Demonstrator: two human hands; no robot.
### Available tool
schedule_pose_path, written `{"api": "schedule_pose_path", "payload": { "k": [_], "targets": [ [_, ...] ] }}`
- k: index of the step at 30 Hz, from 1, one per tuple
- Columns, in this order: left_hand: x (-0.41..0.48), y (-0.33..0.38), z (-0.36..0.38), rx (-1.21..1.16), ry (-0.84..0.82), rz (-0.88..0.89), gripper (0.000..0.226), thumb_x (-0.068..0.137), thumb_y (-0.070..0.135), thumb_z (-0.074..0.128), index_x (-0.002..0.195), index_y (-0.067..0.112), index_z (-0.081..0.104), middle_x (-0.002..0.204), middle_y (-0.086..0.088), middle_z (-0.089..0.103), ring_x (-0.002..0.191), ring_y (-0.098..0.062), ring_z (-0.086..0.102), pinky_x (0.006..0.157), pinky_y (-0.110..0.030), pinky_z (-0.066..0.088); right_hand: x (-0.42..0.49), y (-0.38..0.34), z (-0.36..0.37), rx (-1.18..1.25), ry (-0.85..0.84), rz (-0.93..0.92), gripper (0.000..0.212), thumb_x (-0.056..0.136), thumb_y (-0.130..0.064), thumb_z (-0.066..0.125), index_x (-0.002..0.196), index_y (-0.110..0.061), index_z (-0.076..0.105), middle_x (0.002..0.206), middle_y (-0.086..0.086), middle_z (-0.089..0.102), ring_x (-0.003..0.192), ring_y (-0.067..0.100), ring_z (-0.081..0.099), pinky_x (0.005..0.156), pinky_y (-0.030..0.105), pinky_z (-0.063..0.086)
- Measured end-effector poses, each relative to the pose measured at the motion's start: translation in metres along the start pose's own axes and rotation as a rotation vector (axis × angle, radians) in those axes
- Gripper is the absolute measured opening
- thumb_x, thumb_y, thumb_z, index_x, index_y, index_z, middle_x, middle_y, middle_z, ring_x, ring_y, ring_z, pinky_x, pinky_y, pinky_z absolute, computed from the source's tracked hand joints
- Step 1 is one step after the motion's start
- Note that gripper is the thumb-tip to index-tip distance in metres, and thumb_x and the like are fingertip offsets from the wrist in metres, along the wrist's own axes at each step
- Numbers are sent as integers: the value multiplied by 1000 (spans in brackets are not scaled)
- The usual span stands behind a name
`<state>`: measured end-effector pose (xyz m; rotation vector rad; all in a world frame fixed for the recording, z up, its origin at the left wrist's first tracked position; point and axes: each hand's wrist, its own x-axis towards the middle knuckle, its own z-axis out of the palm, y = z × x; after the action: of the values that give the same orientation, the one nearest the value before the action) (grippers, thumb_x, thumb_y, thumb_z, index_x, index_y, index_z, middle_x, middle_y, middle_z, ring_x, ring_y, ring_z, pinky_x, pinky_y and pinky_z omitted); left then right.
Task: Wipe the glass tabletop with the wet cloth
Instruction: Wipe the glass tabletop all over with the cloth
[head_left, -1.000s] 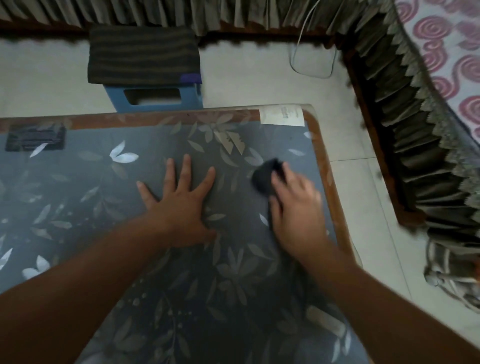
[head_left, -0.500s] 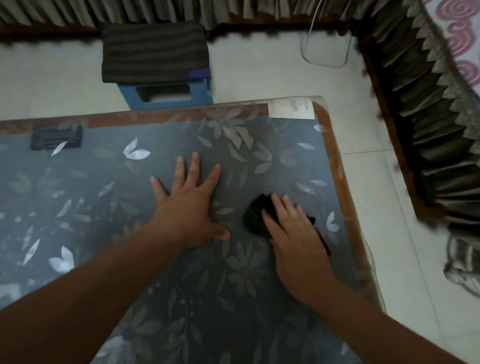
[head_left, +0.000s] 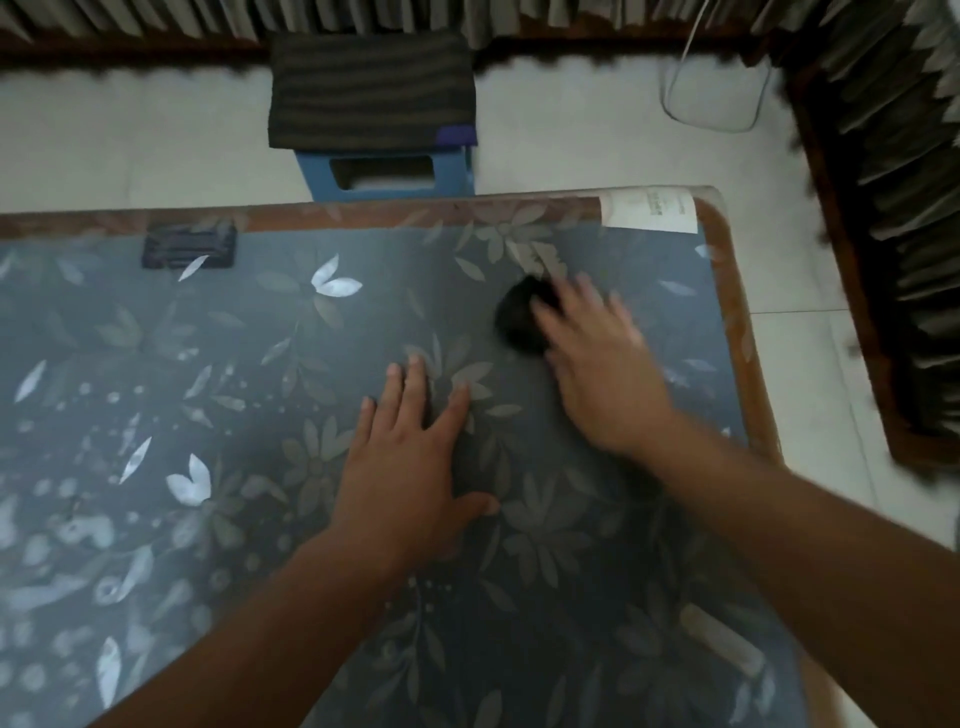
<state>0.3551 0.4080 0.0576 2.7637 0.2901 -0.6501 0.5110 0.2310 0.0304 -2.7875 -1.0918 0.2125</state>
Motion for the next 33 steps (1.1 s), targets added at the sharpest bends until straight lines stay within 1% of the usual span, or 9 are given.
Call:
{"api": "schedule_pose_path", "payload": {
  "k": [2, 4, 9, 11, 16, 22, 26, 28, 33],
  "targets": [
    [1, 0, 0, -11, 9, 6, 117, 78, 78, 63, 162, 36, -7, 167, -9, -30, 155, -29, -25, 125, -46, -8, 59, 10, -10, 27, 46, 220, 56, 104, -25, 38, 157, -19, 24, 167, 10, 14, 154, 31, 9, 125, 50, 8],
    [2, -1, 0, -18, 12, 9, 118, 78, 79, 64, 162, 36, -7, 168, -9, -29, 155, -29, -25, 125, -47, -8, 89, 0, -13, 16, 51, 265, 55, 104, -26, 35, 158, -19, 22, 167, 9, 14, 153, 31, 9, 124, 50, 8],
    [-3, 1, -5, -52, 3, 21, 119, 79, 75, 67, 163, 27, -1, 169, -11, -25, 157, -30, -21, 126, -47, -5, -25, -35, 7, 32, -53, -152, 54, 98, -21, 44, 152, -17, 37, 163, 11, 27, 150, 34, 23, 123, 53, 18],
    [-2, 1, -8, -42, -17, 33, 120, 79, 72, 69, 163, 24, 0, 169, -12, -26, 156, -32, -22, 126, -49, -5, -42, -16, 6, 33, -64, -171, 55, 97, -16, 48, 151, -18, 39, 163, 10, 28, 151, 34, 22, 123, 54, 17],
    [4, -21, -21, -7, -123, 109, 124, 76, 53, 84, 164, 27, 0, 170, -8, -24, 158, -29, -16, 126, -47, 13, 10, -17, -2, 74, 25, 330, 56, 102, -18, 42, 156, -18, 28, 167, 10, 17, 154, 33, 11, 124, 50, 7],
    [-3, -26, -20, -69, -101, 141, 116, 75, 44, 88, 162, 21, 14, 171, -7, -18, 158, -27, -15, 129, -47, 13, -126, -86, 23, -3, -100, -40, 58, 94, -20, 44, 151, -20, 36, 164, 8, 24, 151, 35, 23, 122, 54, 20],
    [-4, -33, -16, -103, -67, 155, 111, 76, 45, 87, 161, 22, 20, 172, -7, -15, 158, -26, -14, 128, -44, 10, -82, -44, 5, 51, 20, 434, 56, 102, -22, 41, 156, -18, 28, 166, 11, 19, 153, 37, 14, 124, 55, 12],
    [-6, -33, -13, -102, -35, 157, 108, 77, 47, 86, 161, 21, 23, 172, -10, -10, 159, -28, -10, 128, -42, 8, -77, -62, 9, 54, 54, 528, 56, 104, -25, 36, 158, -19, 24, 167, 9, 15, 154, 35, 10, 125, 53, 8],
    [-25, -27, -10, -76, 86, 150, 86, 85, 45, 76, 156, 22, 34, 169, -16, 13, 157, -34, 8, 128, -43, 13, -165, -133, 32, 26, -71, 194, 56, 98, -28, 31, 153, -20, 36, 165, 8, 25, 151, 34, 22, 121, 56, 21]
  ]
}}
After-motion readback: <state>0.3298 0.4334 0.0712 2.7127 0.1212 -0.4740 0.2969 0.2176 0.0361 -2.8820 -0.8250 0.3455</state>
